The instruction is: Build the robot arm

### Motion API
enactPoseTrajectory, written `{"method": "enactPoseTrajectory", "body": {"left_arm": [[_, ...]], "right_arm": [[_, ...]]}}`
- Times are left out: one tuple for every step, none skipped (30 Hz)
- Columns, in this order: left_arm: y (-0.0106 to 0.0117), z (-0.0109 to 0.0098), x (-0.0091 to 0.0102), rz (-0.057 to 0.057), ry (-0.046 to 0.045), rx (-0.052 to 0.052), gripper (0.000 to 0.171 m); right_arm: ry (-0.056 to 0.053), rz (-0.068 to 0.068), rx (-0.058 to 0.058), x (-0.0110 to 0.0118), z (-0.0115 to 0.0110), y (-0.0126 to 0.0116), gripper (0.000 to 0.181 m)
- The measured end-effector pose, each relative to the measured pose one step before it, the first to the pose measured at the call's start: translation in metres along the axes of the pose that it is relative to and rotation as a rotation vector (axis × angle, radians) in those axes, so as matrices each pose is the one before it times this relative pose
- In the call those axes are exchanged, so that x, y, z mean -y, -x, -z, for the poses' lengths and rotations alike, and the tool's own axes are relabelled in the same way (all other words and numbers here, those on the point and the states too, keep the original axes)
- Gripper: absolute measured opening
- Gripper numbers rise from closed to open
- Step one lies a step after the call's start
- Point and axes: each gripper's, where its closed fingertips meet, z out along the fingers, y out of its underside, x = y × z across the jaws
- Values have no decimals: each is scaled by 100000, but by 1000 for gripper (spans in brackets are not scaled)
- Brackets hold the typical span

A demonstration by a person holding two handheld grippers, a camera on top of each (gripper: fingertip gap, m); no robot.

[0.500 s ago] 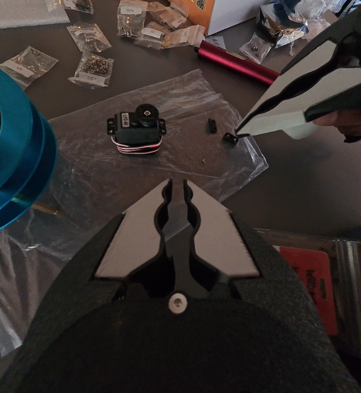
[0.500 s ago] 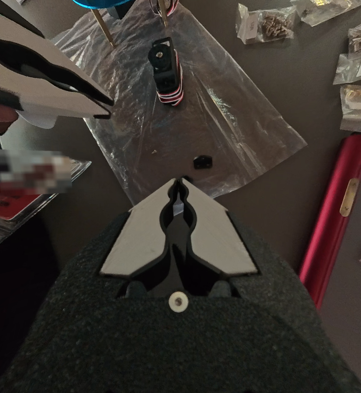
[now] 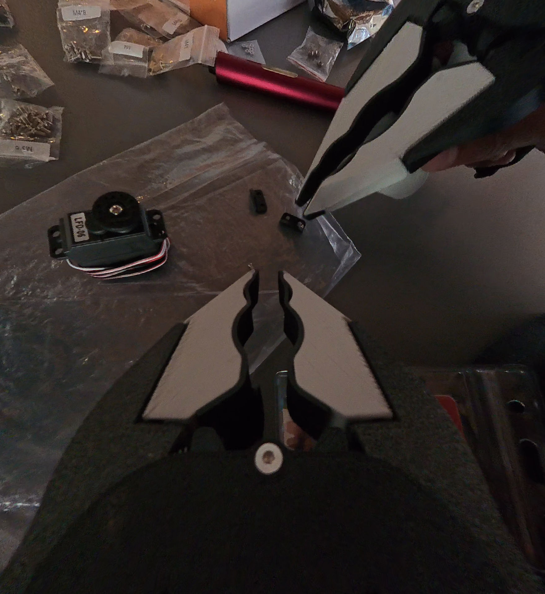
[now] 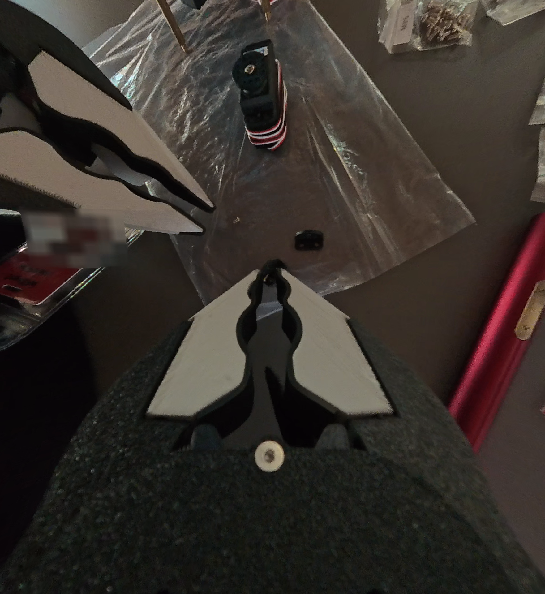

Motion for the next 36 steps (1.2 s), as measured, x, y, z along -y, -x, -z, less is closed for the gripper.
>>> {"method": "enactPoseTrajectory", "body": {"left_arm": [[-13, 16, -3, -17, -103, 287, 11], [-25, 21, -27, 288, 95, 32, 11], [-26, 24, -35, 389, 33, -19, 11], [9, 37, -39, 327, -29, 164, 11], [64, 42, -57, 230, -20, 504, 11], [51, 68, -59, 121, 71, 332, 11], [29, 73, -70, 109, 150, 171, 11], [71, 86, -64, 119, -17, 394, 11], [97, 95, -42, 152, -218, 567, 11], [81, 75, -61, 316, -50, 395, 11], [71, 73, -75, 539, 40, 264, 11], [28, 61, -50, 685, -135, 24, 11], [6, 46, -55, 857, -195, -175, 11], [-13, 25, -54, 963, -114, -284, 11], [-20, 16, -64, 1060, 25, -463, 11], [-59, 0, -60, 1666, 88, -976, 10], [-5, 2, -16, 2260, -75, -945, 10], [60, 4, 66, 2215, -535, -769, 10], [18, 19, 102, 1931, -694, -1163, 11], [-14, -1, 126, 1718, -511, -1491, 11], [-3, 26, 143, 1732, -445, -1544, 11], [60, 63, 223, 2140, -959, -1340, 11], [34, 97, 279, 2928, -1129, -1862, 11], [-89, 134, 261, 3706, -950, -2972, 11], [-253, 116, 211, 4341, -557, -4303, 12], [-330, 127, 197, 5194, -359, -5145, 15], [-400, 163, 273, 5516, -941, -5446, 17], [-582, 212, 287, 5178, -1247, -6560, 17], [-592, 268, 367, 4650, -1841, -6391, 18], [-449, 372, 490, 3841, -2720, -5093, 18], [-425, 418, 415, 2987, -2365, -4643, 18], [-328, 392, 202, 2226, -864, -3694, 17], [-226, 342, -32, 766, 461, -2404, 17], [-224, 301, -120, -441, 827, -1784, 17], [-220, 243, -214, -685, 1260, -1467, 16], [-214, 188, -193, -786, 1088, -1121, 15]], "right_arm": [[56, -144, 527, -14, 73, -139, 9], [657, 136, 871, -86, 2, -71, 11], [999, 473, 662, -114, -60, -63, 14], [1362, 711, 864, -137, -122, 38, 17], [1808, 853, 2063, -143, -192, 313, 21], [1295, 755, 609, -68, -192, 161, 21], [521, 437, -1490, 9, -213, -128, 22], [428, 460, -802, 3, -240, 8, 23], [829, 672, -510, -31, -251, 81, 25], [-381, 898, -2251, 187, -81, -138, 24], [1011, 1135, -2613, 16, -73, -183, 19], [1117, 2053, -2648, -11, -50, -145, 16], [1125, 3215, -2259, -13, -40, -25, 15], [1385, 3476, -2305, -31, -22, -26, 15], [1435, 2949, -1759, -9, 14, 27, 15], [1222, 2544, -1308, 32, 23, 52, 14], [878, 2573, -1249, 44, 23, 39, 14], [300, 2559, -1202, 76, 37, 37, 14], [-216, 2258, -489, 117, 25, 110, 14], [63, 1780, -278, 88, 62, 111, 14], [-438, 1579, 384, 194, 123, 187, 14], [-1027, 1484, 1412, 335, 188, 323, 14], [-751, 1662, 1078, 385, 245, 277, 14], [-1158, 2475, 237, 495, 311, 184, 14], [-1664, 3222, 651, 632, 367, 279, 14], [-1776, 3342, 977, 706, 373, 309, 14], [-1836, 3282, 881, 767, 368, 260, 14], [-2543, 4201, 2648, 890, 372, 545, 14], [-3021, 5116, 1995, 967, 349, 485, 14], [-1146, 5227, -1130, 666, 245, -37, 13], [264, 5413, 147, 405, 138, 100, 14], [-30, 4950, 805, 379, 95, 161, 14], [-851, 4090, -632, 435, 57, -84, 14], [-959, 3986, 592, 408, 13, 98, 14], [-1370, 3945, 850, 461, 24, 142, 13], [-1286, 3706, 1080, 417, 2, 175, 13]]}}
